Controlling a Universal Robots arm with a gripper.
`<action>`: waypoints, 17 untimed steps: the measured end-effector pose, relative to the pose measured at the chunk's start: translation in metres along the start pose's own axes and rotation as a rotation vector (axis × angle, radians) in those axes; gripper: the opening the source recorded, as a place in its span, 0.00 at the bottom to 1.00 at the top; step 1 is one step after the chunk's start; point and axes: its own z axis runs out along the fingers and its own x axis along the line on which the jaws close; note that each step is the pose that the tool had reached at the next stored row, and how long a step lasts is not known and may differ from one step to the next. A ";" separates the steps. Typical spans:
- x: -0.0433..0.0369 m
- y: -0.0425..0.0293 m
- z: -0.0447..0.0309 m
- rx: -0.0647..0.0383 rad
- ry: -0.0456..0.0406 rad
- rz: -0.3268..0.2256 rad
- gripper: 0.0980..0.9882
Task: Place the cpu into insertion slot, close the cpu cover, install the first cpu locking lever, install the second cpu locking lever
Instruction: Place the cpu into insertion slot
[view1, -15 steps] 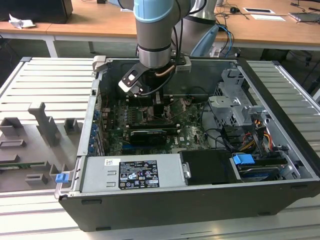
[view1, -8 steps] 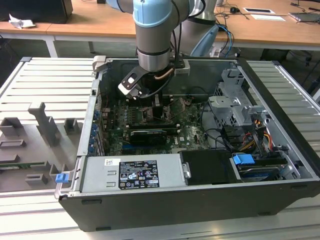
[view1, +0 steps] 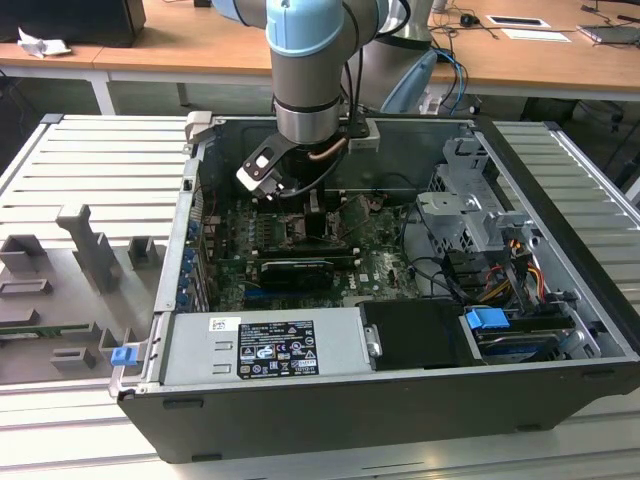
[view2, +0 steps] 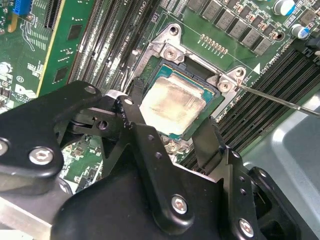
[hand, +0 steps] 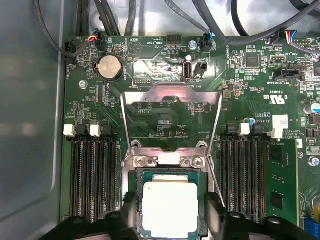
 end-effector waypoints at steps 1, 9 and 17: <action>0.0000 0.0000 0.0000 0.000 -0.0001 0.000 0.64; 0.0014 0.0000 0.0004 0.000 0.0013 0.000 0.64; 0.0036 -0.0001 0.0023 0.000 0.0038 0.000 0.64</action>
